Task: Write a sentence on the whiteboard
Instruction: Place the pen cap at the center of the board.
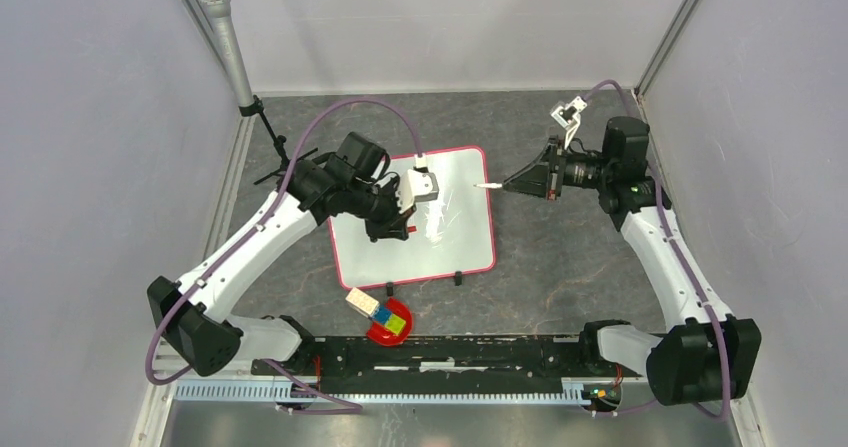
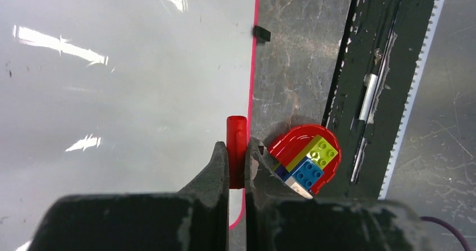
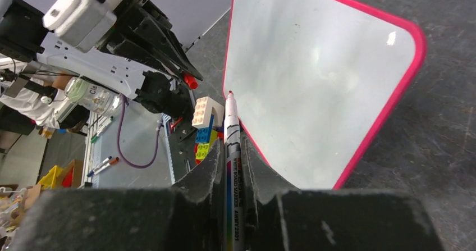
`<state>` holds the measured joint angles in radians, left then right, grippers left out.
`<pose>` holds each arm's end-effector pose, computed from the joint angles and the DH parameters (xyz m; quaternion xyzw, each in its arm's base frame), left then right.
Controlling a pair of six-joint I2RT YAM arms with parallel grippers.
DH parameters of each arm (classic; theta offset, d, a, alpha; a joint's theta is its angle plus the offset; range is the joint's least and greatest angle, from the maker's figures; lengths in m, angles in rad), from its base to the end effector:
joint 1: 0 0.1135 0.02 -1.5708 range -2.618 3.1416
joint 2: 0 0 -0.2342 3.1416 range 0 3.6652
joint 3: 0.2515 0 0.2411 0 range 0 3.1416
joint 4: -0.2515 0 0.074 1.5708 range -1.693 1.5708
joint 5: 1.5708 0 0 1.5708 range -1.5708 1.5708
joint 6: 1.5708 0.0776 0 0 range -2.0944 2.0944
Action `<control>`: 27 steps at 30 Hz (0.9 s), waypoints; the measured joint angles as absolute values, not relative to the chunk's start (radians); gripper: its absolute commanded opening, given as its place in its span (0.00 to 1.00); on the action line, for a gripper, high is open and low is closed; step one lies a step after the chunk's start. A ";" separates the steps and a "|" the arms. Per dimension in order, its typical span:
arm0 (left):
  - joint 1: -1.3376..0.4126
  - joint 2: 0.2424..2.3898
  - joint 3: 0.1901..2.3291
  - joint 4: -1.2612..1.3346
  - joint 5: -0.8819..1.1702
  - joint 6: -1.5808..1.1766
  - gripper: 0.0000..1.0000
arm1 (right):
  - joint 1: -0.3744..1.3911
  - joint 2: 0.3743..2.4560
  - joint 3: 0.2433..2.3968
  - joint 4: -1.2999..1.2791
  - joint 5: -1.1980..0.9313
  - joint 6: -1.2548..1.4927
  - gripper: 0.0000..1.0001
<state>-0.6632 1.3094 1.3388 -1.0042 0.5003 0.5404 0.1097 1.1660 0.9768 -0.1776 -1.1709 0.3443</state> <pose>0.1905 -0.1961 0.2890 0.5842 0.7223 -0.2537 0.2694 0.2563 0.1001 0.3064 -0.2304 0.7188 0.5500 0.3574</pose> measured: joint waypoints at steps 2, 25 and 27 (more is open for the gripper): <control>-0.632 1.298 1.320 -1.019 0.506 0.540 0.02 | 0.074 1.166 0.996 -0.233 -1.188 0.287 0.00; 0.540 1.251 0.989 -1.182 0.591 1.015 0.07 | -0.046 1.174 0.947 -0.408 -1.231 0.088 0.00; 0.544 1.292 0.956 -1.098 0.572 1.014 0.10 | -0.046 1.173 0.941 -0.405 -1.230 0.089 0.00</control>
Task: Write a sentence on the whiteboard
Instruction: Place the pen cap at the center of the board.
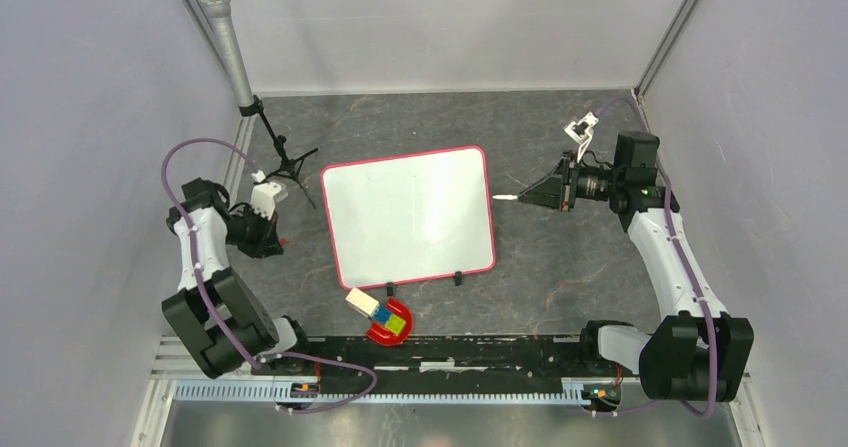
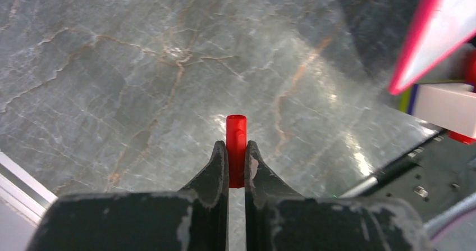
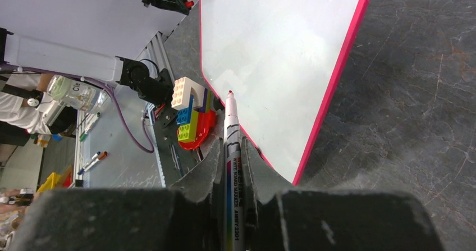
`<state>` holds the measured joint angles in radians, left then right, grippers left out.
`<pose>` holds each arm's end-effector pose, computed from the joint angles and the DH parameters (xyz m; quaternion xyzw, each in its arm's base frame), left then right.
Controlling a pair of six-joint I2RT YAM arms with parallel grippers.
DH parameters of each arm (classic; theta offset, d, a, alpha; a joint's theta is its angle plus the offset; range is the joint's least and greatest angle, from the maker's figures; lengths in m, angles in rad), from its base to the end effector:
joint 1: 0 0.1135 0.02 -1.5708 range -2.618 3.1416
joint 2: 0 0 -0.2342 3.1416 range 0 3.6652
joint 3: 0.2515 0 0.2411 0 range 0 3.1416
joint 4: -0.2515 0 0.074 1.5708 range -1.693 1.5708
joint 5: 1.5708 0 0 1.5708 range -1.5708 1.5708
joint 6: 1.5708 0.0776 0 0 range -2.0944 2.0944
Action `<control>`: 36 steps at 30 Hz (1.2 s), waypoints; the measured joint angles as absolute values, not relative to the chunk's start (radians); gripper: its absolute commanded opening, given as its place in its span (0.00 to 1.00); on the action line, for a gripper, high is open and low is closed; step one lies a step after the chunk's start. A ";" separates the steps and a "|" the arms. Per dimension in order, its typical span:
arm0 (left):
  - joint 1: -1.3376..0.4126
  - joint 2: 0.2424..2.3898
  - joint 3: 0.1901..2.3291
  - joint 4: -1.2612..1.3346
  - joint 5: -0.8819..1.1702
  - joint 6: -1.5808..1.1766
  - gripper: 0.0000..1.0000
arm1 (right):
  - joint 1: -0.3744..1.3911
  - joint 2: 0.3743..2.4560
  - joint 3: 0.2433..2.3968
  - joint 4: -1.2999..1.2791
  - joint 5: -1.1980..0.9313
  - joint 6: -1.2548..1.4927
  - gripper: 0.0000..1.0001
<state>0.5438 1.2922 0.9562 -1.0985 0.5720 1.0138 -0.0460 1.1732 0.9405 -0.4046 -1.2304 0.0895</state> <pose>0.2055 0.0752 0.1804 0.2416 0.9264 -0.1544 0.2442 0.2538 0.0615 0.2745 -0.2097 0.7452 0.5233 0.3562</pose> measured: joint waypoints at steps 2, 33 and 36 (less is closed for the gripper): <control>0.543 1.303 0.917 -1.011 0.548 0.998 0.12 | -0.046 1.172 0.928 -0.395 -1.230 0.100 0.00; 0.496 1.375 0.804 -0.720 0.447 0.976 0.63 | -0.046 1.158 0.884 -0.356 -1.211 0.133 0.00; 0.468 1.252 0.828 -0.813 0.455 0.991 0.63 | -0.046 1.158 0.884 -0.356 -1.211 0.133 0.00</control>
